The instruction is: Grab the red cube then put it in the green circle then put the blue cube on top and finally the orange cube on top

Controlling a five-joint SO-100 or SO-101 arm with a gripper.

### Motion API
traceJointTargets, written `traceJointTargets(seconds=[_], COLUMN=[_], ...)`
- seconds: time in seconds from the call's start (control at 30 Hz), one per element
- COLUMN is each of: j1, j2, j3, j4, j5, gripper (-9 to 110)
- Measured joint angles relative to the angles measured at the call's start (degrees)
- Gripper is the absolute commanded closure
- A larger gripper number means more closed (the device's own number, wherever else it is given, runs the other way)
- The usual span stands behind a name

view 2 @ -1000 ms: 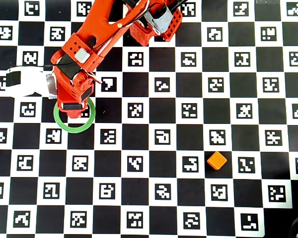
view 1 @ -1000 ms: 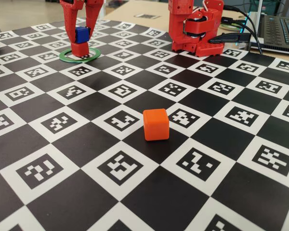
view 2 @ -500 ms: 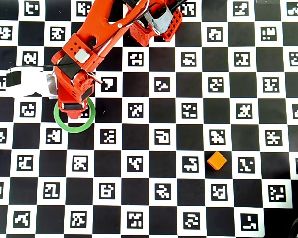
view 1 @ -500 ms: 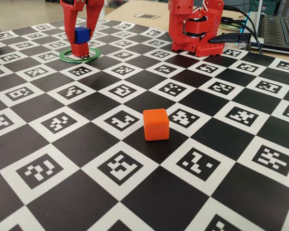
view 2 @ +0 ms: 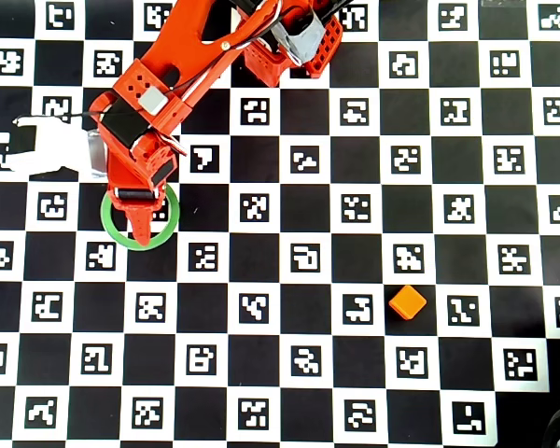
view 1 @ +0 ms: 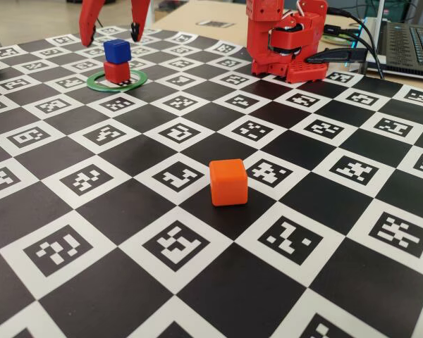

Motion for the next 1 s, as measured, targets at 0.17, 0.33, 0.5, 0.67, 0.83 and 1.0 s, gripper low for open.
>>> traceJointTargets(seconds=[0.17, 0.33, 0.5, 0.67, 0.83, 1.0], j1=[-8.79, -20.04, -33.40, -47.64, -58.18, -63.81], j2=[2.20, 3.16, 3.16, 1.67, -6.94, -16.17], j3=[-5.10, -5.19, -5.19, -5.19, -9.76, -19.16], j4=[8.53, 8.88, 8.70, 5.27, 3.78, 2.81], j5=[8.44, 17.84, 30.32, 43.15, 52.21, 56.25], gripper=[54, 54, 54, 54, 54, 54])
